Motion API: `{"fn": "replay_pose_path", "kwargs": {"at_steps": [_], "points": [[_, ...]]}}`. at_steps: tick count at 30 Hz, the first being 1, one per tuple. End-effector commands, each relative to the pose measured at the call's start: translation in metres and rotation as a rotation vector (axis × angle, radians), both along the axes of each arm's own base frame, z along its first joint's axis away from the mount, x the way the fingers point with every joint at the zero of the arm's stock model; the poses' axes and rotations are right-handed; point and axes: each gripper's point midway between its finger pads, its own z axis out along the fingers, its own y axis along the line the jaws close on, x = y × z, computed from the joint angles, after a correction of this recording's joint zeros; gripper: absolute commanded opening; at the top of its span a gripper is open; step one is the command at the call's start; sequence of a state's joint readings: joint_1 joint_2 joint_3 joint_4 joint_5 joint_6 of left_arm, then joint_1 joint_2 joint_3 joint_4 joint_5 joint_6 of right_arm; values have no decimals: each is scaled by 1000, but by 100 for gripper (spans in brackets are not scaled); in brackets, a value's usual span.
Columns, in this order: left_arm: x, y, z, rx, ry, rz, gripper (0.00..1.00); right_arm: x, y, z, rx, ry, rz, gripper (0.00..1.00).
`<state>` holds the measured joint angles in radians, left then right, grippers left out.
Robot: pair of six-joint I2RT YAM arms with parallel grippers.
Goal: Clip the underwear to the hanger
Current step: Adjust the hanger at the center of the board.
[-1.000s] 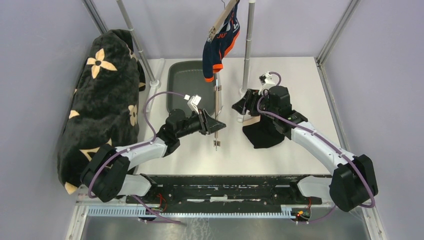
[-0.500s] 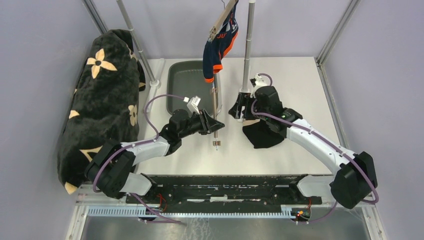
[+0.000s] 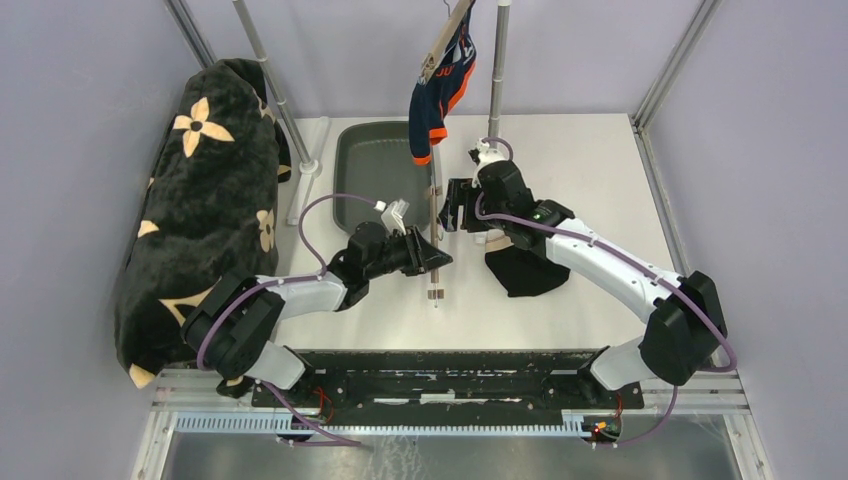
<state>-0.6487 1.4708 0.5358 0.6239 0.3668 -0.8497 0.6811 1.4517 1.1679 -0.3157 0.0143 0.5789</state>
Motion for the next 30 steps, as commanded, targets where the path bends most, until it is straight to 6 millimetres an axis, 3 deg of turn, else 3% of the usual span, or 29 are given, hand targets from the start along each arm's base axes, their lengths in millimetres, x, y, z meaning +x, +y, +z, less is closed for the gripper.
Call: {"fn": "replay_pose_path", "kwargs": {"at_steps": [1, 8, 12, 22, 26, 30], "points": [[4, -10, 22, -63, -56, -9, 3, 11, 3, 23, 3, -63, -14, 76], [2, -3, 39, -70, -95, 1, 3, 14, -37, 10, -92, -80, -143, 79], [-10, -2, 59, -158, -110, -58, 3, 17, -51, 6, -28, -90, -117, 79], [-57, -4, 118, -610, -131, -361, 3, 12, -44, 18, 273, -139, 64, 78], [-54, -11, 105, -615, -84, -383, 3, 8, -32, 26, 357, -142, 122, 78], [-55, -10, 108, -617, -95, -391, 3, 8, -25, 25, 399, -133, 149, 78]]}}
